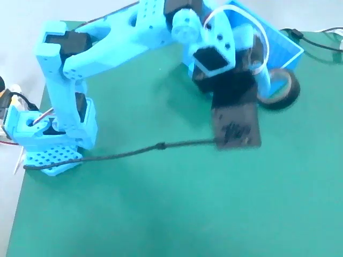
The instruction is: Put the tape in the box
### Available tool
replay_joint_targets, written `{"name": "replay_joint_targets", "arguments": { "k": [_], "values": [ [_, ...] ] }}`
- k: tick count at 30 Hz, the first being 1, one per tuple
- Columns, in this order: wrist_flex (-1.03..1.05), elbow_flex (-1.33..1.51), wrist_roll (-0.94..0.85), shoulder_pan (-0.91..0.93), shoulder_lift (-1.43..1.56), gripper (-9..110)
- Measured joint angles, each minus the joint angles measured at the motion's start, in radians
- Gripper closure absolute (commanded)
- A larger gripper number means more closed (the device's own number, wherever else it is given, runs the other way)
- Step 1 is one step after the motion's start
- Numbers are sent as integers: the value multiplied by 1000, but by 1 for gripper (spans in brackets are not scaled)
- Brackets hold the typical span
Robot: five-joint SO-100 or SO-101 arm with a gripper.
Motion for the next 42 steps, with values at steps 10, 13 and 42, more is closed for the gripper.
{"name": "replay_joint_targets", "arguments": {
  "k": [10, 13, 42],
  "values": [
    [-112, 2, 2, -307, -48, 102],
    [-137, 2, 2, -353, -86, 102],
    [-268, 0, 35, -495, -354, 102]
  ]
}}
